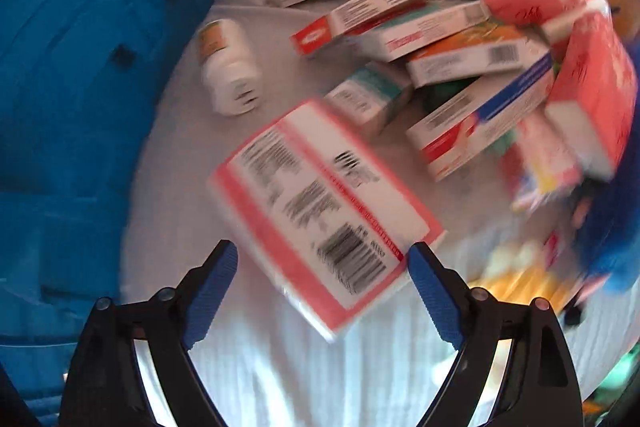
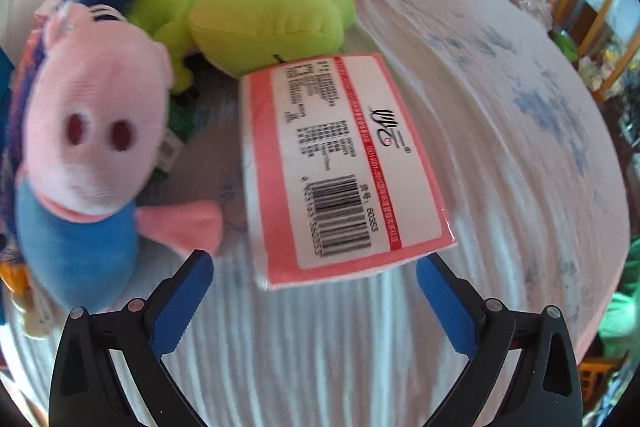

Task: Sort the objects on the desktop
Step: 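Grasp a pink tissue pack with left tool while right grasps another, then carry both pink tissue packs into the crate and open both tools, then withdraw both tools from the crate back toward the pile, then grasp the cream bunny plush with left tool while right grasps blue feather toy, then carry the bunny plush and feather toy into the crate and open both tools, then withdraw both tools from the crate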

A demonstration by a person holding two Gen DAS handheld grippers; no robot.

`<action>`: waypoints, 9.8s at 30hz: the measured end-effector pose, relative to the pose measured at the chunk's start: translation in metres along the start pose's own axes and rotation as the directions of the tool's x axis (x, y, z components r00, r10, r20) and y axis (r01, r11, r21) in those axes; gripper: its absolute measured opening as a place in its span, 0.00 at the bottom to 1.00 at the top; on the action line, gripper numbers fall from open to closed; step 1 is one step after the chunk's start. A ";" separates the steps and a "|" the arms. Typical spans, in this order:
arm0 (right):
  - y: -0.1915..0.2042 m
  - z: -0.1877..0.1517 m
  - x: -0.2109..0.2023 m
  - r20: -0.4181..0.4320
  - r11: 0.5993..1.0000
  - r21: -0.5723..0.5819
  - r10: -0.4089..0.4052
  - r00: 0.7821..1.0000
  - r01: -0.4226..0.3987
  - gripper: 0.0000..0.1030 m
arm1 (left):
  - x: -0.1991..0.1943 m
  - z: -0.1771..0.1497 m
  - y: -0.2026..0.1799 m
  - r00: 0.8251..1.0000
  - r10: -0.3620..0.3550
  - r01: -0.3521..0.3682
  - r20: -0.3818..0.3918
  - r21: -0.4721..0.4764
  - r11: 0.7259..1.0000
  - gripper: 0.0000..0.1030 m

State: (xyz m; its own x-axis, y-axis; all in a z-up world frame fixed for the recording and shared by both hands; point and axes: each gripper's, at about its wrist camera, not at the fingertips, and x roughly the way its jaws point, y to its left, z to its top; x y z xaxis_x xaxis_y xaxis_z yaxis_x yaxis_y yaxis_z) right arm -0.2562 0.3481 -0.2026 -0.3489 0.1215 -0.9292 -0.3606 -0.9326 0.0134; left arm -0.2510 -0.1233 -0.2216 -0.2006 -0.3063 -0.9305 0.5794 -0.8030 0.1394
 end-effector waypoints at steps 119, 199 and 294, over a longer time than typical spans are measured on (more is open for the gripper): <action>0.645 -0.063 -0.353 0.394 0.736 -0.677 0.369 0.842 -0.006 1.00 | -0.244 -0.014 0.429 0.833 0.065 0.065 0.550 -0.214 0.975 0.86; 0.213 -0.039 -0.045 0.045 0.969 -0.024 0.249 0.968 -0.248 0.28 | 0.011 -0.005 -0.006 0.944 -0.287 0.270 0.162 0.116 0.956 0.40; 0.552 -0.101 -0.397 0.520 0.769 -0.615 0.563 0.642 -0.176 1.00 | -0.302 -0.070 0.328 0.722 0.268 -0.012 0.638 -0.375 0.927 0.88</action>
State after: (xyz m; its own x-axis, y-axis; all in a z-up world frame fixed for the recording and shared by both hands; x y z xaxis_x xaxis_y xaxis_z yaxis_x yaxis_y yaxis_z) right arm -0.2292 -0.2494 0.1365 -0.8771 -0.2705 -0.3969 0.3160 -0.9473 -0.0527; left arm 0.0548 -0.2580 0.0815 -0.4935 -0.7623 -0.4188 0.8360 -0.5486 0.0135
